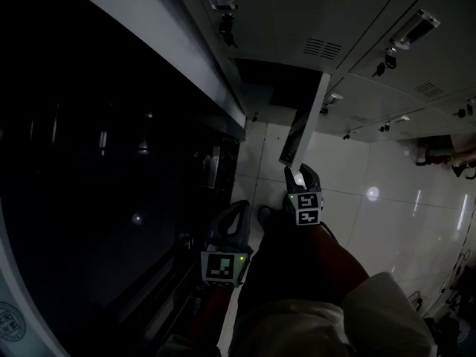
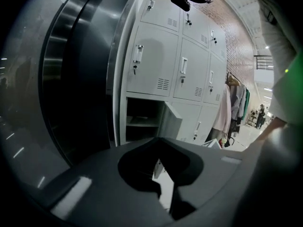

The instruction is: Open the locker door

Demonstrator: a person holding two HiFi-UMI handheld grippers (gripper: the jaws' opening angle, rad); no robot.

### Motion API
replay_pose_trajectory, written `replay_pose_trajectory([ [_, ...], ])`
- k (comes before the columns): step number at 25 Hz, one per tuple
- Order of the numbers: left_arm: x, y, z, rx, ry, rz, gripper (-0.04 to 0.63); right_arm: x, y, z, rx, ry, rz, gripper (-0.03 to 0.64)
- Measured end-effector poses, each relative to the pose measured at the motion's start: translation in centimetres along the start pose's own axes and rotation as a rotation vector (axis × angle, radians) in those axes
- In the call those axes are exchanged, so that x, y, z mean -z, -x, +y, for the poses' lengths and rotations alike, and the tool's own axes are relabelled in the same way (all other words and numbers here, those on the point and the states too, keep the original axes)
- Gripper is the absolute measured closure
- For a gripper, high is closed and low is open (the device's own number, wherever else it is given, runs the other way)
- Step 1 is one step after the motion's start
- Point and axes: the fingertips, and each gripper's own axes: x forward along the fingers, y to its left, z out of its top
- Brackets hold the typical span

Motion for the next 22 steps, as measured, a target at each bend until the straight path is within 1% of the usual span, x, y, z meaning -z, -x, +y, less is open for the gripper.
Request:
replay_pose_trajectory([
  [1, -0.4, -0.1, -0.5, 0.011, -0.011, -0.024, 0.523, 0.4, 0.8, -0.9, 0.019, -0.009, 0.011, 0.474],
  [3, -1.9, -0.4, -1.3, 0.036, -0.062, -0.134, 0.523, 0.9, 2.4, -2.6, 0.057, -0.015, 0.039, 0.504],
  [4, -2.6, -0.3, -1.8, 0.047, -0.078, -0.161, 0.523, 1.1, 3.1, -3.3, 0.074, -0.021, 0.054, 0.518],
  [5, -3.2, 0.1, -2.3, 0.056, -0.073, -0.142, 0.523, 1.3, 3.6, -3.9, 0.088, -0.030, 0.065, 0.539],
  [6, -3.6, 0.5, -2.7, 0.064, -0.060, -0.106, 0.523, 1.3, 4.1, -4.3, 0.098, -0.037, 0.073, 0.570],
  [7, -4.1, 0.8, -3.0, 0.073, -0.067, -0.103, 0.523, 1.3, 4.4, -4.6, 0.102, -0.037, 0.079, 0.584],
  [9, -5.5, 0.9, -3.4, 0.096, -0.124, -0.180, 0.523, 0.6, 5.0, -4.8, 0.095, -0.018, 0.082, 0.590],
  [10, -6.1, 0.9, -3.6, 0.106, -0.143, -0.203, 0.523, 0.0, 5.4, -4.9, 0.092, -0.011, 0.079, 0.609],
  [12, -7.7, 1.3, -4.1, 0.115, -0.158, -0.209, 0.523, -1.6, 6.8, -4.9, 0.100, -0.022, 0.071, 0.609],
  [15, -10.9, 2.6, -4.3, 0.105, -0.161, -0.214, 0.523, -6.1, 11.2, -3.3, 0.088, -0.024, 0.024, 0.609],
  [20, -16.5, 5.9, -4.3, 0.091, -0.163, -0.250, 0.523, -17.4, 22.2, -0.3, 0.090, -0.053, -0.115, 0.615],
  [22, -18.7, 7.3, -4.1, 0.083, -0.169, -0.259, 0.523, -21.5, 25.6, 0.6, 0.086, -0.038, -0.165, 0.615],
])
